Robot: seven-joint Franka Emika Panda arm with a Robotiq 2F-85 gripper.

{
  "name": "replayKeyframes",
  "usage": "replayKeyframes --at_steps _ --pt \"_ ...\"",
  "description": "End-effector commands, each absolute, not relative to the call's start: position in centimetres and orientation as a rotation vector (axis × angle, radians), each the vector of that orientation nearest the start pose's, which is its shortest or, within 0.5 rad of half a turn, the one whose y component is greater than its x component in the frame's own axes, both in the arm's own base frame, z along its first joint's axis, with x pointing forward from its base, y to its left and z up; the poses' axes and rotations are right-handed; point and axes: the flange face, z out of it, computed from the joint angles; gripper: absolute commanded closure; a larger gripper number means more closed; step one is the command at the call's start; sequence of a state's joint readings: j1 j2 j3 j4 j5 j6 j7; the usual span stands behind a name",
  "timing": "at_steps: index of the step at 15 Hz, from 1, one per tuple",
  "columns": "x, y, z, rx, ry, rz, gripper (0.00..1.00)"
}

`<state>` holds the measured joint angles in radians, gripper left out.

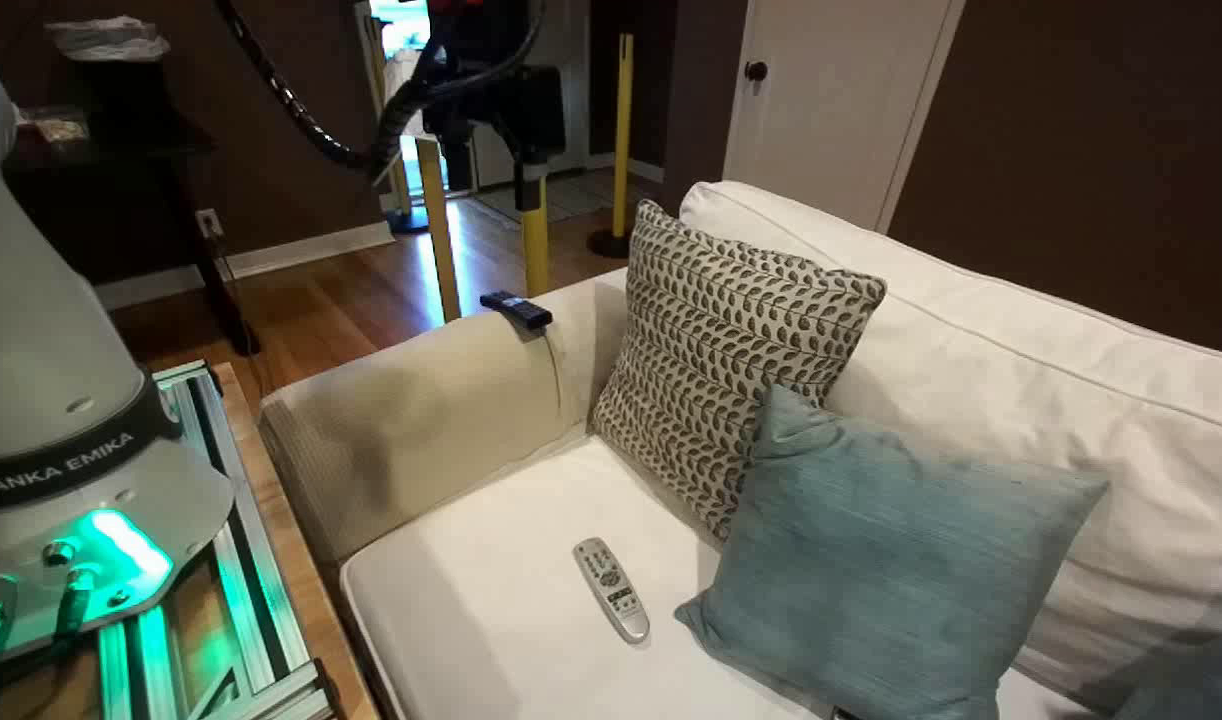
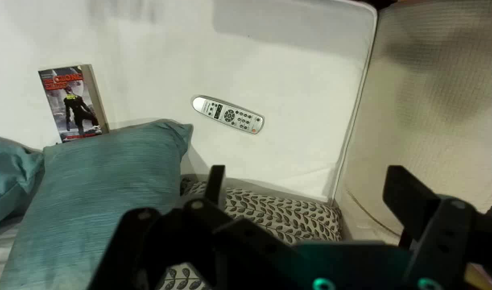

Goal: Pick up the beige and black pillow and put it in front of the blue pillows, pick up the left blue pillow move it to the left of the couch, pick the beige and black pillow and move it backwards

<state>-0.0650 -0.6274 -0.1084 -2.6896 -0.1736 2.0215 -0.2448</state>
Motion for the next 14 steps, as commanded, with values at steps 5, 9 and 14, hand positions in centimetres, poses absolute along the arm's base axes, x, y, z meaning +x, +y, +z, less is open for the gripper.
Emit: replayKeyframes --at_steps 5,9,14 --pt "33.7 -6.7 41.8 -3.209 -0.277 0.095 0.00" --pt "34.8 -8.8 41.2 -3.147 -0.085 0.065 0.00" --pt "37.9 -12.9 39.8 -3.042 0.262 -0.179 0.00"
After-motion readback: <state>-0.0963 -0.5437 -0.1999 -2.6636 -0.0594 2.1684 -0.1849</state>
